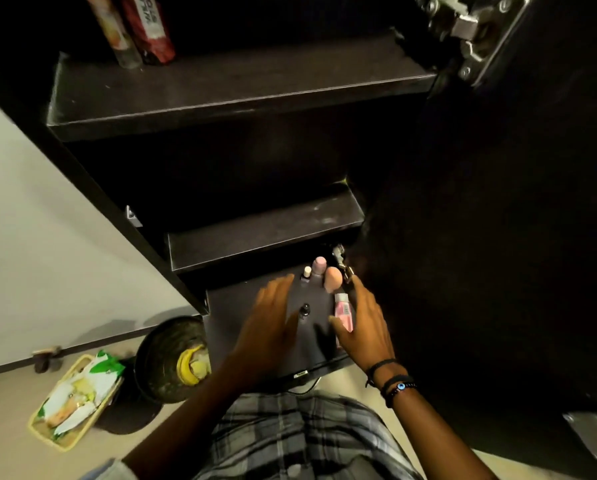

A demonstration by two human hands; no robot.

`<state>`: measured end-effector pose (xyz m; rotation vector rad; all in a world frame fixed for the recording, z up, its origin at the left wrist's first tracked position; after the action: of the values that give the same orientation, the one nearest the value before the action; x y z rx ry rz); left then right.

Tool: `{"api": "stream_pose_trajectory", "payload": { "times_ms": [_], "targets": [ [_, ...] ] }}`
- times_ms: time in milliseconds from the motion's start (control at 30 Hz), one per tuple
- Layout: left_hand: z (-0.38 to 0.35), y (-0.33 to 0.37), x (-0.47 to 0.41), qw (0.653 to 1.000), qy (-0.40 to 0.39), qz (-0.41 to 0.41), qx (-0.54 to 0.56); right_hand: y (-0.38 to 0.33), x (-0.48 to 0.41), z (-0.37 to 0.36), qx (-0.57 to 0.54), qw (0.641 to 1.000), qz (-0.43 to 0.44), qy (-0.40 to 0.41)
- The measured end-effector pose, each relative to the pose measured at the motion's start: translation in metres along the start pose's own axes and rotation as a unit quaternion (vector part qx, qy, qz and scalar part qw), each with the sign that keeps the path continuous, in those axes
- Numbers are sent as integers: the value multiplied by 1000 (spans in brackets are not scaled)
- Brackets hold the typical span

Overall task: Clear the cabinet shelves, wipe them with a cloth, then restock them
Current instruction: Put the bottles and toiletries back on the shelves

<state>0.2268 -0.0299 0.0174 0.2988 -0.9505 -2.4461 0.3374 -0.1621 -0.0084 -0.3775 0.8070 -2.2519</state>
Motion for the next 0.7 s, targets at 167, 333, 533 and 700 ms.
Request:
{"api": "stream_pose_trajectory", "payload": {
  "times_ms": [167,333,533,700],
  "targets": [
    [-67,-26,-9,988,-140,23,-67,32,-8,-20,25,998,-32,-42],
    [-123,-54,-22,973,-191,7,-128,32,-32,-35,20,999,15,-37],
    [-174,-76,-44,941,-263,14,-212,26,-67,-51,89,993,64,-40],
    [-180,-74,-43,921,-302,18,-245,44,-77,-66,132,987,34,-79]
  ]
}}
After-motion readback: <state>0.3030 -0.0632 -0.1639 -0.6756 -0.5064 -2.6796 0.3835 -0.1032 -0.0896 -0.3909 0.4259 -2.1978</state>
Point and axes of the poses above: each hand's wrist, its own x-axis away from the middle knuckle, its own z-axis out of the back of the hand, y = z × x, the point moved 10 cm from there along -x, towards the middle knuckle, and after that the axes turned 8 degrees about z, right-handed, at the moved point
